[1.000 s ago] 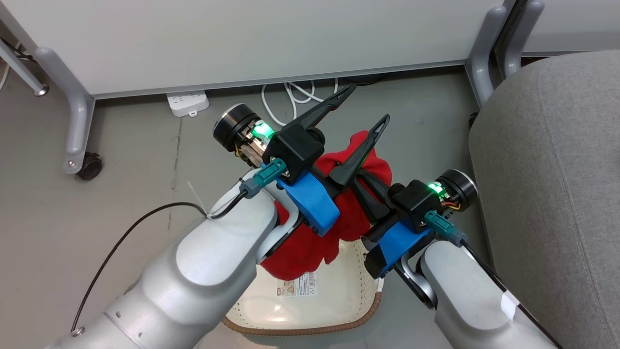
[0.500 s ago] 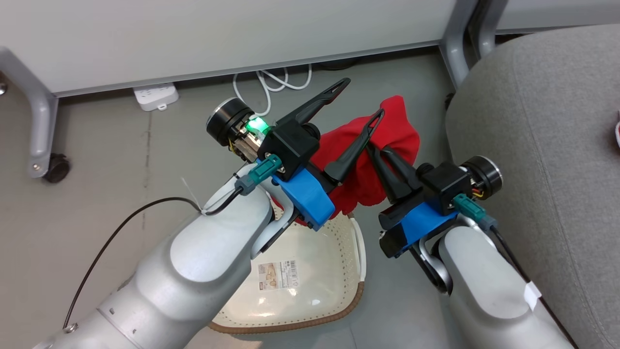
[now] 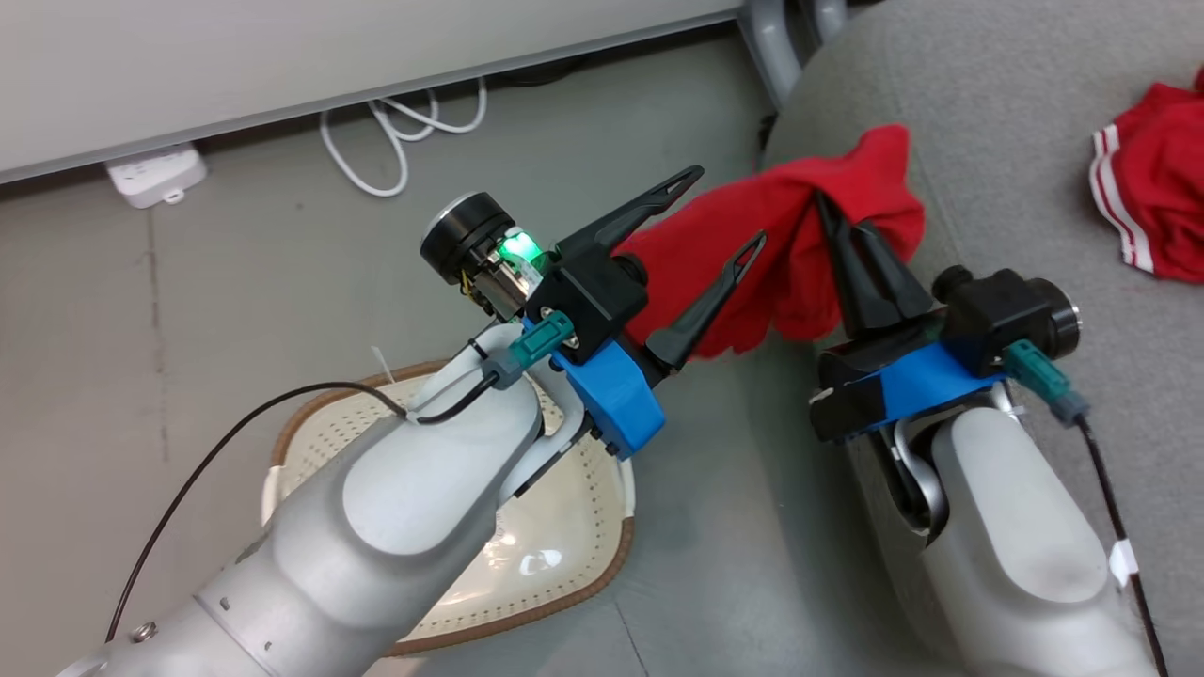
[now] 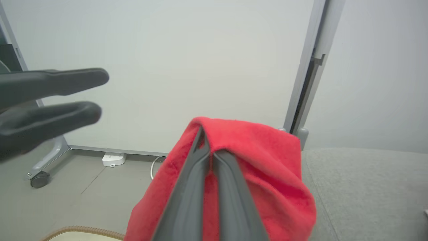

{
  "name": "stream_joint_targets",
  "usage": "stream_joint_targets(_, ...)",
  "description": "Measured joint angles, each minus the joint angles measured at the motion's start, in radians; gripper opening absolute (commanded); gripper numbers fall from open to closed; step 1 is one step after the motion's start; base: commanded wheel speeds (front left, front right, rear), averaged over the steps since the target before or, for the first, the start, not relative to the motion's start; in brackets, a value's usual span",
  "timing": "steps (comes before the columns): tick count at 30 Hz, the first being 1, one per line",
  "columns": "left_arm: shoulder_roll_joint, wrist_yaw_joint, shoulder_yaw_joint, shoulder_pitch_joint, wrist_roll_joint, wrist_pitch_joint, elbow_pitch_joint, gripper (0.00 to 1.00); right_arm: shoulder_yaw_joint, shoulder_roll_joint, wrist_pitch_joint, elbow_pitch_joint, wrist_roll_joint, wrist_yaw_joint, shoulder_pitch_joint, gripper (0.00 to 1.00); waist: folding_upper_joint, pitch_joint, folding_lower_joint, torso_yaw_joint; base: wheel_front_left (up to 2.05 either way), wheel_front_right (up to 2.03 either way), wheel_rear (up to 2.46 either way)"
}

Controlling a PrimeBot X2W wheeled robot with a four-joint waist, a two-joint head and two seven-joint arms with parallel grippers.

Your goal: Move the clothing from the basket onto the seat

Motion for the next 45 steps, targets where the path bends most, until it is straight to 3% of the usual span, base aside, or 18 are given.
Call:
stream_joint_targets(19,0.001,-0.021,-0.072,0.003,0.009,0.04,-0.01,1.0,-0.235,0.027,0.0,-0.12,0.004,0.0,0.119,0.0,0.0,0.067,0.0,-0.207,0.0,0.0,0.0)
stream_joint_targets(28,0.004,-0.026,-0.097,0.008,0.009,0.049,-0.011,1.0,-0.257,0.036,0.0,-0.128,0.012,0.0,0.15,0.0,0.0,0.1,0.0,-0.263,0.0,0.0,0.0)
stream_joint_targets(38,0.01,-0.026,-0.1,0.007,0.003,0.049,-0.013,1.0,-0.25,0.04,0.0,-0.13,0.015,0.0,0.152,0.0,0.0,0.109,0.0,-0.275,0.0,0.0,0.0)
stream_joint_targets(45,0.047,-0.01,-0.09,-0.001,0.001,0.05,-0.032,1.0,-0.212,0.038,0.0,-0.183,0.003,0.0,0.028,0.0,0.0,0.139,0.0,-0.283,0.0,0.0,0.0)
